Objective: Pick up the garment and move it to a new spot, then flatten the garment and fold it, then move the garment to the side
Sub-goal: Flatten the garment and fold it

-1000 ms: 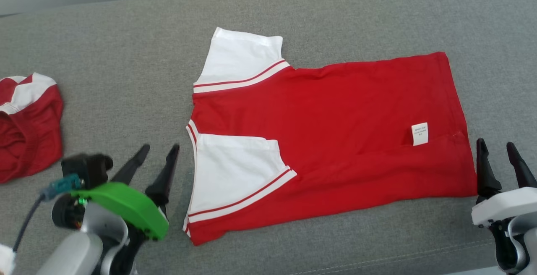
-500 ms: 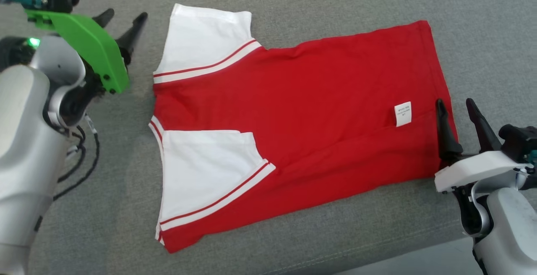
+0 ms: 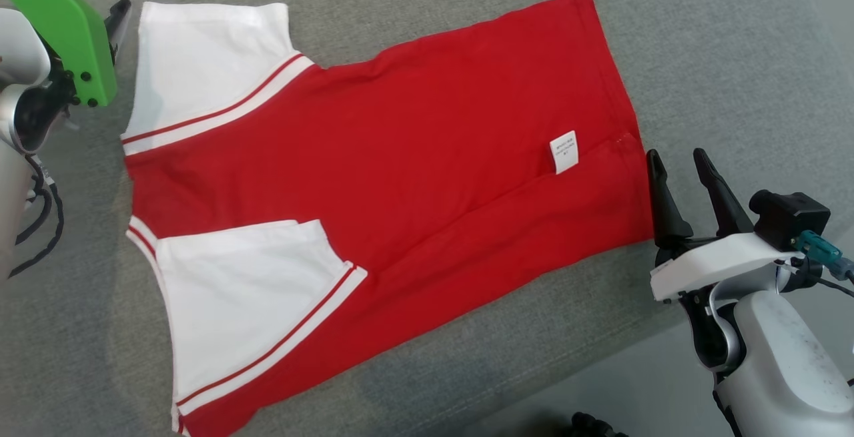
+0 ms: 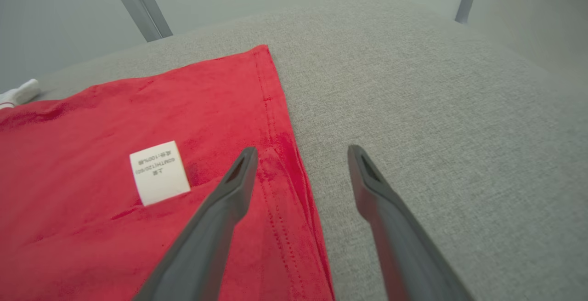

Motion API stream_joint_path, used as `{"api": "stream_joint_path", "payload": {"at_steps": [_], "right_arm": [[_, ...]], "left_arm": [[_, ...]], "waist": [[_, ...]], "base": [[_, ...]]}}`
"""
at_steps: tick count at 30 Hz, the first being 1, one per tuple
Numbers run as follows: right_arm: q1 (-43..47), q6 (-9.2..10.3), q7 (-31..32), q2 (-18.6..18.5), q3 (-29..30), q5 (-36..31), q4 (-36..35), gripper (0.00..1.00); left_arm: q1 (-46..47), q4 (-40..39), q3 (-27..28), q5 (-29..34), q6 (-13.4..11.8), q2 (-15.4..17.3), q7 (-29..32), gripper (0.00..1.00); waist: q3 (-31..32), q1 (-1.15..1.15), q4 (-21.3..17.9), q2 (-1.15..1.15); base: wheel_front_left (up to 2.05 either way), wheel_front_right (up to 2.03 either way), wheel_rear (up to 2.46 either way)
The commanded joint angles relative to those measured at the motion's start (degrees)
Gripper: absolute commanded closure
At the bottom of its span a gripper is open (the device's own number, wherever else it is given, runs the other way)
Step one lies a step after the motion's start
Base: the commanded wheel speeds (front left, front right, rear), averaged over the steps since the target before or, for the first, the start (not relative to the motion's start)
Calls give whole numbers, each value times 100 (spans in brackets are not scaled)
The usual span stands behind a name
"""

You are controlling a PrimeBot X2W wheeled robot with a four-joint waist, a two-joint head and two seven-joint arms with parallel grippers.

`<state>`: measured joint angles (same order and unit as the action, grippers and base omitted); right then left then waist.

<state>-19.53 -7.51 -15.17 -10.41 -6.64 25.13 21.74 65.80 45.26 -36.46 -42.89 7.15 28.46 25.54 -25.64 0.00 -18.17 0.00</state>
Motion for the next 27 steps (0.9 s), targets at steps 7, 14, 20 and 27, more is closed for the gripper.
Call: {"api": "stream_joint_path", "payload": {"at_steps": [7,14,20,27], "right_arm": [[107,4,-8,73,68,37,-73,0],[114,5,-8,99,65,20,-89,0],[33,4,-8,42,-16,-3,-91,0],[-54,4,-8,-13,-80,-20,-72,0]], "left_arm": [[199,369,-286,-144,40,99,27,0],[227,377,-688,-375,41,266,168,0],[325,481,-795,-463,39,290,85,0],[453,709,-923,-520,40,255,-55,34]], "waist": [[-229,0,-468,0],[-194,0,-519,0],[-210,0,-544,0],[-243,0,-586,0]], "base": [[0,0,0],[0,0,0],[0,0,0],[0,0,0]]}}
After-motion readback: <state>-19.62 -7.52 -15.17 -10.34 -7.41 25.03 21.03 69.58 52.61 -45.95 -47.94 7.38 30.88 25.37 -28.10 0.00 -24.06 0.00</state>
